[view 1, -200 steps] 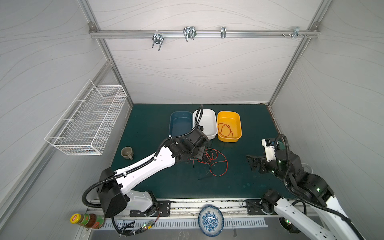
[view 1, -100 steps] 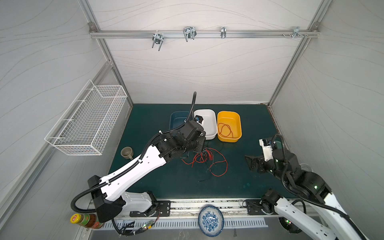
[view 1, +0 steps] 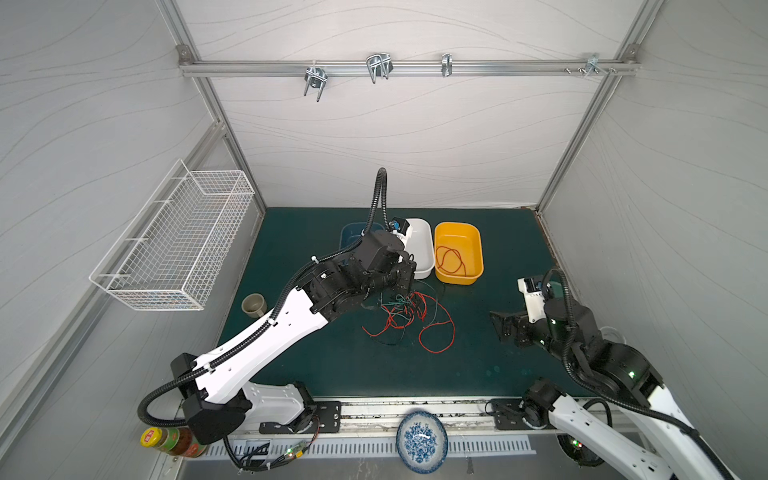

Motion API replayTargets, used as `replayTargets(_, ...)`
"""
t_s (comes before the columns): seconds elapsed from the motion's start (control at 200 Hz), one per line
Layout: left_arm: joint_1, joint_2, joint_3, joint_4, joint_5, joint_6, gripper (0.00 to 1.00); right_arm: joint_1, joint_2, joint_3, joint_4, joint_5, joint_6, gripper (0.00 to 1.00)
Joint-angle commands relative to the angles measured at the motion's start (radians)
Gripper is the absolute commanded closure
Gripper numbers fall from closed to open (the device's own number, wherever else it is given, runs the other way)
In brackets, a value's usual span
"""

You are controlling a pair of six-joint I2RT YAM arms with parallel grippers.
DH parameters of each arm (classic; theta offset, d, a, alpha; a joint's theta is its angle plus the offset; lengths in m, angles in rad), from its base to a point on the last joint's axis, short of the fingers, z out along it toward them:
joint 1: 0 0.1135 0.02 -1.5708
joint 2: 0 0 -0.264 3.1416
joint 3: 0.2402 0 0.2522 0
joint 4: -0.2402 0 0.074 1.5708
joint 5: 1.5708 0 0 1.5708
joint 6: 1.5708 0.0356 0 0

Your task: Untangle the cables

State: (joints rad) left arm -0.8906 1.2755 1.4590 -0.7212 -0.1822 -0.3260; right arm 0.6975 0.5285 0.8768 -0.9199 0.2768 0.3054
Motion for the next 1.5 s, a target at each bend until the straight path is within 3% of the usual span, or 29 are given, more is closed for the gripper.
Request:
replayTargets(0.0,-0.002,-0.027,0.075,0.1,0.009,0.008,1.0,0.008,0.002,-0.007,0.013,0.009,-0.007,0.01)
replayTargets(0.255,-0.001,-0.066,0.06,0.202,0.068,0.009,1.0,0.02,-0.001,-0.01,0.026,-0.026,-0.021,0.01)
replayTargets(0.455,-0.002,-0.078,0.021,0.247,0.145,0.04,1.0,0.021,0.052,0.043,0.053,-0.228,-0.012,0.01)
replayTargets(0.53,-0.002,-0.088,0.012,0.257,0.17,0.04,1.0,0.021,0.081,0.054,0.076,-0.255,0.017,0.01)
replayTargets(0.64,-0.003,-0.109,-0.007,0.27,0.189,0.036,1.0,0.021,0.106,-0.011,0.215,-0.382,0.099,0.01)
replayTargets(0.9,-0.002,-0.132,-0.063,0.308,0.2,0.026,1.0,0.022,0.202,-0.175,0.578,-0.514,0.221,0.07)
replayTargets(0.99,-0.001,-0.144,-0.077,0.33,0.208,0.006,1.0,0.024,0.239,-0.223,0.707,-0.553,0.248,0.15)
replayTargets(1.18,-0.002,-0.161,-0.104,0.362,0.214,-0.027,1.0,0.06,0.266,-0.3,0.898,-0.514,0.249,0.29)
replayTargets(1.37,-0.002,-0.167,-0.113,0.383,0.219,-0.056,1.0,0.096,0.318,-0.344,0.974,-0.424,0.271,0.31)
replayTargets(1.496,-0.002,-0.168,-0.124,0.399,0.219,-0.077,1.0,0.122,0.356,-0.355,1.035,-0.412,0.348,0.26)
